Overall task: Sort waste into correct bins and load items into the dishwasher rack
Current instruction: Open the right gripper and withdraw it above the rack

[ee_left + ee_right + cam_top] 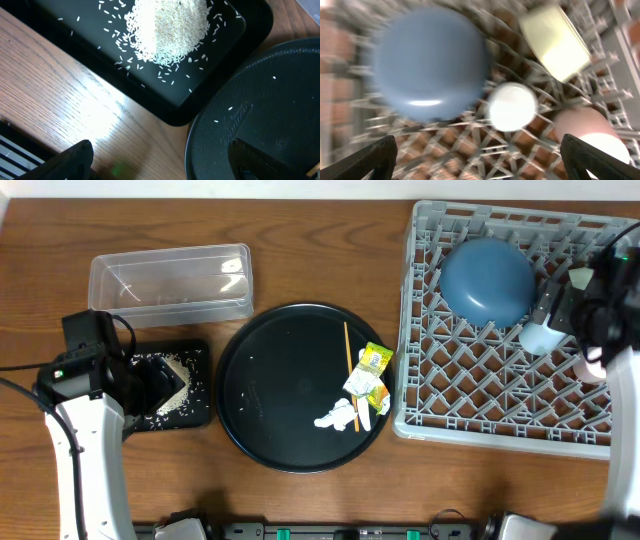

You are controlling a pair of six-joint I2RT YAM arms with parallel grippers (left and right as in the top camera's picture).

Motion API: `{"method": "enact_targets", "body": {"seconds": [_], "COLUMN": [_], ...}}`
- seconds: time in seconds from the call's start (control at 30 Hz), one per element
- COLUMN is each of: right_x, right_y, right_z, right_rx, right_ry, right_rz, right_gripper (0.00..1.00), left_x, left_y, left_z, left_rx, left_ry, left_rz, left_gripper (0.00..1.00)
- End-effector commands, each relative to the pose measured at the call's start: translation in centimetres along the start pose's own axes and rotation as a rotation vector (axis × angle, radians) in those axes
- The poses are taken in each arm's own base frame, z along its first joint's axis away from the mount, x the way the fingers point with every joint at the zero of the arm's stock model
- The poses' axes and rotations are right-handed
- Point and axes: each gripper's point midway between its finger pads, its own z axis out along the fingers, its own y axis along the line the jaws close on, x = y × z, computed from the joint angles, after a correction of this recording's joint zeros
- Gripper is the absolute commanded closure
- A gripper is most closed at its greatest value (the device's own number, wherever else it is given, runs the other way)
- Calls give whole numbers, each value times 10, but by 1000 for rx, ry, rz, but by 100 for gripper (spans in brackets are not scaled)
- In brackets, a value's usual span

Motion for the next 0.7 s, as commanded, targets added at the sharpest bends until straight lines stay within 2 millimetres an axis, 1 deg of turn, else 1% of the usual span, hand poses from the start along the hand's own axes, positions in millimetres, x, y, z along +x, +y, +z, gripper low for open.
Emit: {"method": "enact_targets", "body": {"seconds": [0.0, 0.03, 0.1, 0.23, 0.3, 0.37, 0.4, 0.5, 0.57, 0.67], "right_x": [-7, -3, 9, 40, 56, 68, 74, 82, 86, 89], "right_y": [52, 60, 72, 95, 107, 110, 108, 98, 93, 92], "right_z": [-36, -41, -43, -37, -33, -28, -25, -17, -13, -13], "right_rx": [-230, -265, -297, -340, -345, -310, -272, -181, -144, -139], "right_ry": [-61, -53, -11, 111, 171, 222, 251, 296, 320, 336], "right_rz": [-87, -93, -103, -146, -181, -190, -171, -117, -84, -79], "right_gripper": [1, 1, 1, 1, 1, 1, 1, 1, 1, 1], "left_x": [0, 1, 1, 2, 4, 6, 8, 18, 27, 45], "left_y": [4, 4, 4, 1, -5, -17, -26, -50, -69, -97], "left_z": [2, 3, 4, 5, 5, 5, 4, 2, 2, 3], "left_rx": [-17, -19, -20, -10, 23, 75, 109, 180, 206, 238], "left_ry": [7, 9, 12, 24, 37, 45, 50, 61, 61, 68], "left_rz": [-13, -13, -13, -13, -7, 43, 81, 185, 263, 386], "left_gripper": [12, 12, 12, 12, 12, 12, 12, 12, 12, 12]}}
